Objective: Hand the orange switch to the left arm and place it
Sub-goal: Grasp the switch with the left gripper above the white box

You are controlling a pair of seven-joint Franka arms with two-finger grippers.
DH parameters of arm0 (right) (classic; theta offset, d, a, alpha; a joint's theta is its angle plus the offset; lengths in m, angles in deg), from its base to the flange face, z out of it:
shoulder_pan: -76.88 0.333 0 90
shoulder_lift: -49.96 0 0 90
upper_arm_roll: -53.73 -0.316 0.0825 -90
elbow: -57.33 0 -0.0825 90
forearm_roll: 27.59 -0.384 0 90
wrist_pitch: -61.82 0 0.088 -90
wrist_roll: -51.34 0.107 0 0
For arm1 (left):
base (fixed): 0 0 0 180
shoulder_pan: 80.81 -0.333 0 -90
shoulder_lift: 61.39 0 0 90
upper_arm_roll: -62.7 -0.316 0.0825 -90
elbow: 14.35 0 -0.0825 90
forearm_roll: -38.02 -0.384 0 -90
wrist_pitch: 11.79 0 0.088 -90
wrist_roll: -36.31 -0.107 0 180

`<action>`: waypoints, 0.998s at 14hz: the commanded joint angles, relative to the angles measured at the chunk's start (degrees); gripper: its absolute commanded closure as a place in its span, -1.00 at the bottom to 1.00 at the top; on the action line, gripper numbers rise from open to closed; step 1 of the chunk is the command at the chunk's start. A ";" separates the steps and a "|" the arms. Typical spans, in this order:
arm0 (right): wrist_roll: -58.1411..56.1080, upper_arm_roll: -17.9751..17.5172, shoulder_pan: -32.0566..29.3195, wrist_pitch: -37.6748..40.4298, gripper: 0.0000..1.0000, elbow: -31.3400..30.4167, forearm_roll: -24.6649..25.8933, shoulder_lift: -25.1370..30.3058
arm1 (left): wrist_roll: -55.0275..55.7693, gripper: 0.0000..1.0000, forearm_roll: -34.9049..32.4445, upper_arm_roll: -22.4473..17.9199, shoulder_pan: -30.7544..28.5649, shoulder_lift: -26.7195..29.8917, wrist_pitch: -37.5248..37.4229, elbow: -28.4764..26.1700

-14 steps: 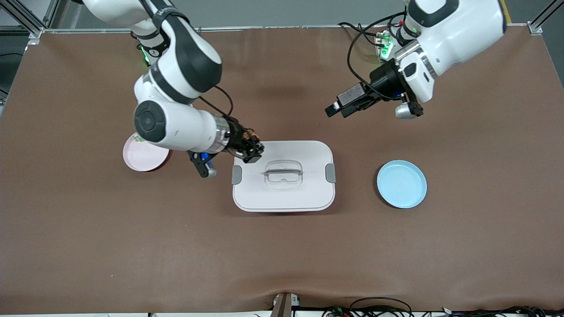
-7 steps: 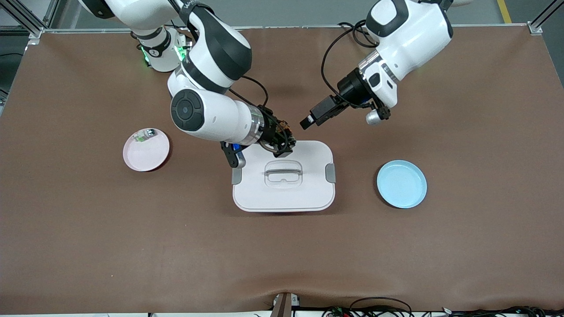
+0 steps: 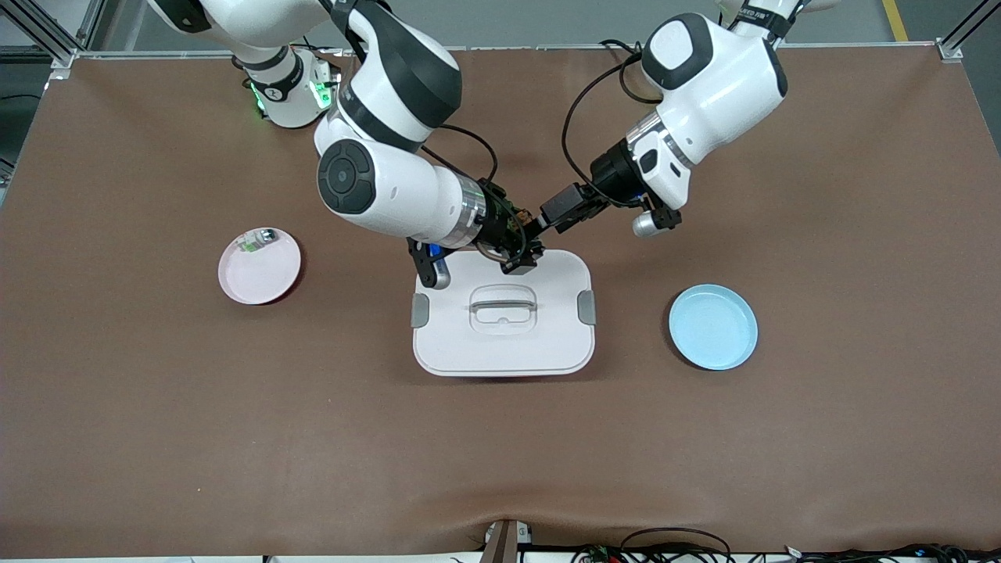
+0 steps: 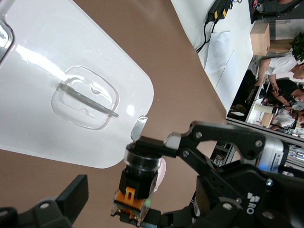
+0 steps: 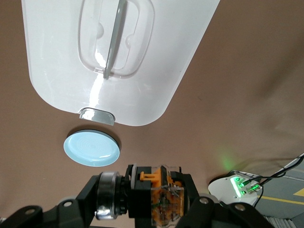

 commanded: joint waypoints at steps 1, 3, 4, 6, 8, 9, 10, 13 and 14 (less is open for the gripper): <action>1.40 0.34 -0.13 0.19 1.00 2.80 -3.36 -1.16 | -0.95 -1.00 -1.55 0.37 0.35 -1.61 0.79 1.14; 1.66 0.34 -0.75 0.19 1.00 3.24 -4.51 -1.16 | -0.95 -1.00 -1.64 0.28 0.44 -3.02 0.79 2.19; 1.66 0.25 -0.92 0.19 1.00 3.59 -4.51 -1.16 | -0.95 -1.00 -2.60 0.37 0.35 -3.46 0.79 2.55; 1.66 0.34 -1.01 0.36 1.00 3.77 -4.51 -1.16 | -0.95 -1.00 -3.04 0.37 0.35 -3.73 0.88 2.72; 1.66 0.34 -0.92 0.10 1.00 3.94 -4.51 -1.42 | -0.87 -1.00 -3.04 0.37 0.35 -3.73 0.88 2.72; 1.66 0.34 -0.92 0.10 1.00 4.03 -4.51 -1.43 | -0.87 -1.00 -3.05 0.37 0.35 -3.73 0.88 2.72; 1.66 0.34 -0.92 0.01 1.00 4.03 -4.95 -1.51 | -0.87 -1.00 -3.05 0.37 0.35 -3.73 0.88 2.72; 1.93 0.43 -1.53 -0.95 1.00 4.64 -6.97 -1.51 | -0.87 -0.65 -3.05 0.37 0.44 -3.73 0.79 2.81; 2.19 0.43 -1.63 -1.48 1.00 4.65 -7.32 -1.51 | -0.87 -0.64 -3.05 0.37 0.44 -3.73 0.79 2.90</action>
